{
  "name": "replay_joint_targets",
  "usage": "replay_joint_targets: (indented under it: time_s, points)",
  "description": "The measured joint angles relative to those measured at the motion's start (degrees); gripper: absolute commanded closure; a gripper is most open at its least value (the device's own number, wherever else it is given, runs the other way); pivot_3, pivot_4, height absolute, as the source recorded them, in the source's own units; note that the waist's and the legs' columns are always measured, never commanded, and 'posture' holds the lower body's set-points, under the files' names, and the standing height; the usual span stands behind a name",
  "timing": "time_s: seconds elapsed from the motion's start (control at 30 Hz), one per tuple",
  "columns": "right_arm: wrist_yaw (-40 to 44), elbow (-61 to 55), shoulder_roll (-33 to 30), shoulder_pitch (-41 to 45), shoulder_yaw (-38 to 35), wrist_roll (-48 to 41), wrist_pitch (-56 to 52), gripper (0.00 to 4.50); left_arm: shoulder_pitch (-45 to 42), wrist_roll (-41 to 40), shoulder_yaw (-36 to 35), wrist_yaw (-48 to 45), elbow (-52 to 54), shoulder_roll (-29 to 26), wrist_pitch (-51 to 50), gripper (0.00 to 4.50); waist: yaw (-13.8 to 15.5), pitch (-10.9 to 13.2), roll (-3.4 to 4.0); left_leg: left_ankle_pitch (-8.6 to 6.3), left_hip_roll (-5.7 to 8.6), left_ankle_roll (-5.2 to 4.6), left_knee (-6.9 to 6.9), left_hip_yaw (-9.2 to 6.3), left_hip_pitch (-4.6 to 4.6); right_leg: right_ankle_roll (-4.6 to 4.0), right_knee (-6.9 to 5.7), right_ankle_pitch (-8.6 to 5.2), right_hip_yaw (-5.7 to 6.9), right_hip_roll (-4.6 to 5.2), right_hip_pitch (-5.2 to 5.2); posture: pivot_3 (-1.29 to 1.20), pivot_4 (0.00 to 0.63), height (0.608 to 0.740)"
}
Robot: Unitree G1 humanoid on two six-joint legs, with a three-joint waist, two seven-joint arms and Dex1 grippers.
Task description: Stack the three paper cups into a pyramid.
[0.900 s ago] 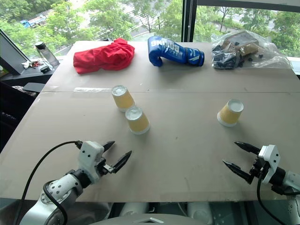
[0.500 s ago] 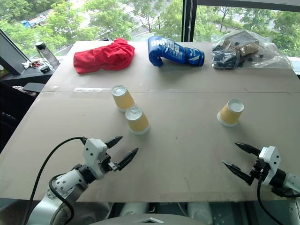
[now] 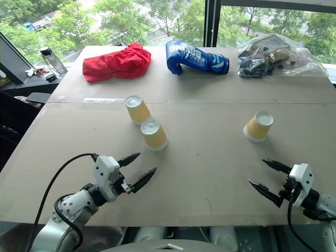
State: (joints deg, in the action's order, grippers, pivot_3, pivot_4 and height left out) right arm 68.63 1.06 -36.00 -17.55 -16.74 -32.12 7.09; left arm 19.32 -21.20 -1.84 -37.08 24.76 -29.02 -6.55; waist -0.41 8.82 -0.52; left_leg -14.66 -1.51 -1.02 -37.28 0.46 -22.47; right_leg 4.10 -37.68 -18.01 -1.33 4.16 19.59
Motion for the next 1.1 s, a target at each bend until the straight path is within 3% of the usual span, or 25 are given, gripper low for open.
replay_joint_targets:
  time_s: [0.23,0.53,0.7,0.9,1.1]
  points:
    - [-0.7,-9.6,0.1,1.3,0.0,-4.7,-4.6,0.00,-9.9,1.1,0.0,0.6,-4.3,2.2,2.1,0.07,0.1,0.0,-0.01,-0.01,0.02,-0.01,-0.03,-0.05,-0.06,0.03,0.02,0.02,0.06,-0.01,0.01,0.00,0.150,0.740]
    - [-3.3,-13.5,0.3,7.1,0.3,-6.3,-8.9,0.00,-25.3,2.0,1.5,-4.1,-18.2,3.6,3.9,0.07,0.3,0.0,0.00,0.00,0.08,-0.01,-0.07,-0.13,-0.14,0.08,-0.03,0.02,0.41,-0.12,0.08,0.00,0.150,0.740]
    - [-4.1,-14.5,0.2,7.9,0.3,-6.4,-10.5,0.00,-28.8,2.6,2.5,-6.3,-23.6,5.1,5.9,0.07,0.3,0.0,-0.01,0.00,0.09,-0.01,-0.06,-0.16,-0.17,0.11,-0.01,0.01,0.44,-0.13,0.10,0.00,0.150,0.740]
    - [-5.0,-16.4,0.3,7.6,-0.2,-7.2,-11.7,0.00,-28.9,2.6,2.5,-7.7,-25.0,6.1,7.1,1.94,0.2,0.0,-0.01,0.00,0.05,-0.01,-0.06,-0.16,-0.17,0.11,-0.03,0.01,0.43,-0.13,0.09,0.00,0.150,0.740]
    - [-5.5,-17.1,0.2,7.2,-0.3,-7.6,-12.3,0.00,-29.8,3.0,2.6,-6.8,-24.9,7.1,6.1,1.94,0.3,0.0,-0.02,0.00,0.06,-0.01,-0.07,-0.18,-0.17,0.11,-0.04,0.01,0.45,-0.12,0.09,0.00,0.150,0.740]
